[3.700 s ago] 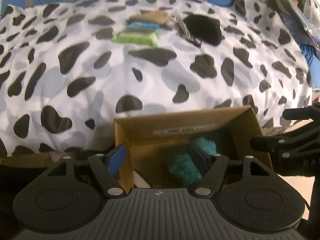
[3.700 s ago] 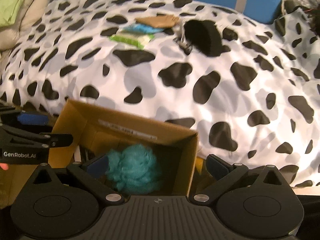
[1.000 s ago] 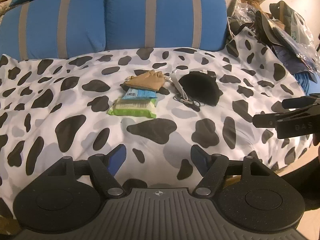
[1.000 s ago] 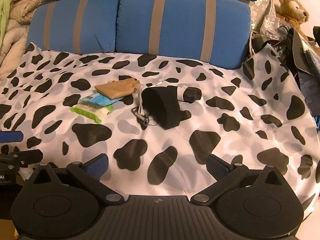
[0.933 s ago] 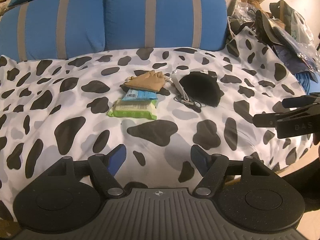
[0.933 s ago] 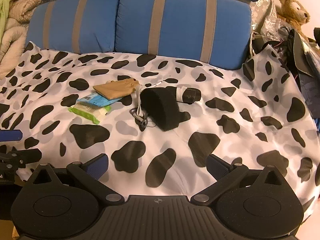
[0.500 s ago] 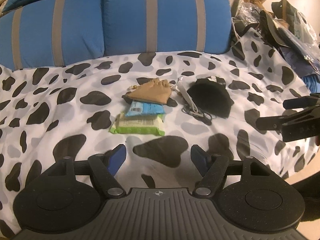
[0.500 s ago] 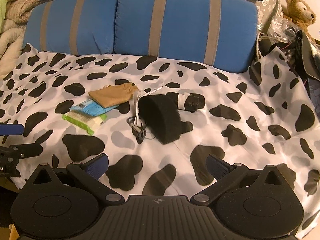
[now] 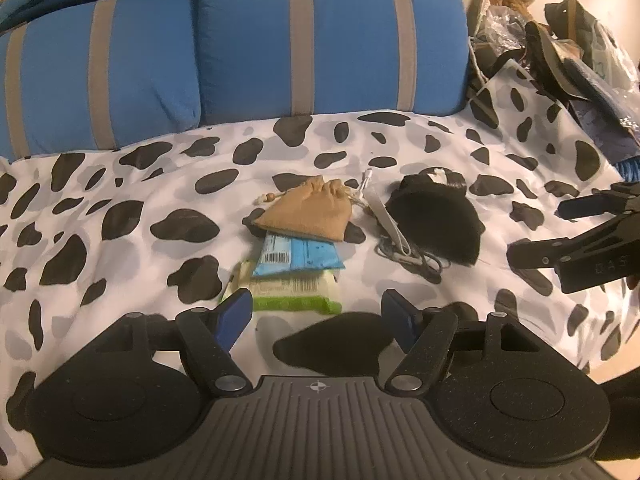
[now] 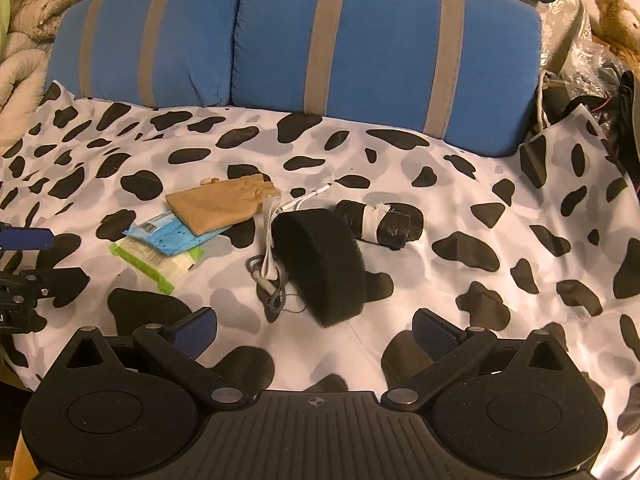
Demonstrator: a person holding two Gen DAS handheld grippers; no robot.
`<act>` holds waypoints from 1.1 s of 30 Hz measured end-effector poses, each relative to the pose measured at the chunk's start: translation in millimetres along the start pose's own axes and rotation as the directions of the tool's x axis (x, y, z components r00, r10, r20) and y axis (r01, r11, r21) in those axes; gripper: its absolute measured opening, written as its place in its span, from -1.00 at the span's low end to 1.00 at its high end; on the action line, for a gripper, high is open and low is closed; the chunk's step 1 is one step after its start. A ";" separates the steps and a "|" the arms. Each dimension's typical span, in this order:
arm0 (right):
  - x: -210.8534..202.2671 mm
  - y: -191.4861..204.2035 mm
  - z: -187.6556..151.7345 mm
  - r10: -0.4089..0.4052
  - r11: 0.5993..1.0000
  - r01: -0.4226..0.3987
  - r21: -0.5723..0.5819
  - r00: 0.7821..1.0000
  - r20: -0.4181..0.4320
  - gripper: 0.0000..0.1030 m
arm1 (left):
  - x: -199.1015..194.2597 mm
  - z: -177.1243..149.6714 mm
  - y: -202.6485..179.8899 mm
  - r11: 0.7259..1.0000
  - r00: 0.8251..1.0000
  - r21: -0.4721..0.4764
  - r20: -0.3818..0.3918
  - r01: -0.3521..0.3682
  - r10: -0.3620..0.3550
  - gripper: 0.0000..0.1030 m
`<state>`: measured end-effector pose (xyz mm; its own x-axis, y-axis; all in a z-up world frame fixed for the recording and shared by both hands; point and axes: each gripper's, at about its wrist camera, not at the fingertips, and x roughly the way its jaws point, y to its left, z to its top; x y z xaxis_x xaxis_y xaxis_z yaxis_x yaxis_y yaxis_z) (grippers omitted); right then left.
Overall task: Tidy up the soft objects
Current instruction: 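Grasp the round black foam sponge with the right gripper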
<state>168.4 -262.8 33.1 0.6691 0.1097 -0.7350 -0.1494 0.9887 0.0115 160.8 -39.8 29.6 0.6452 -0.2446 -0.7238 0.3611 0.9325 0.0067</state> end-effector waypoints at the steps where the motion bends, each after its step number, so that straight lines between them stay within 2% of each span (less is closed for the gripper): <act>1: 2.7 -1.1 1.7 0.000 1.000 0.000 -0.001 1.000 -0.003 1.00 | 1.9 1.9 0.6 1.000 1.000 0.001 -0.001 0.000 0.000 0.37; 10: 28.5 -9.6 21.8 0.037 0.998 -0.039 -0.042 0.999 -0.035 1.00 | 22.8 15.4 6.7 1.000 0.999 0.009 -0.037 -0.006 0.006 0.37; 15: 48.5 -11.2 32.9 0.087 0.992 -0.092 -0.082 0.994 -0.067 1.00 | 31.7 19.5 10.5 1.000 0.998 0.006 -0.070 -0.001 0.001 0.37; 21: 76.9 -14.0 45.8 0.120 0.979 -0.138 -0.150 0.985 -0.124 0.99 | 37.0 23.6 14.5 1.000 0.995 0.000 -0.095 0.013 -0.013 0.37; 25: 92.5 -24.9 56.0 0.180 0.972 -0.199 -0.124 0.972 -0.154 0.98 | 38.1 25.2 18.1 1.000 0.994 -0.008 -0.106 0.020 -0.021 0.37; 33: 122.2 -31.1 63.2 0.219 0.965 -0.243 -0.103 0.955 -0.198 0.68 | 41.7 22.9 23.6 0.999 0.990 -0.031 -0.138 0.024 -0.028 0.37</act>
<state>300.8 -273.7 -14.2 0.4620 0.3013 -0.8341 -0.3816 0.9165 0.1197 211.6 -34.1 15.4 0.5359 -0.2320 -0.8118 0.3555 0.9341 -0.0323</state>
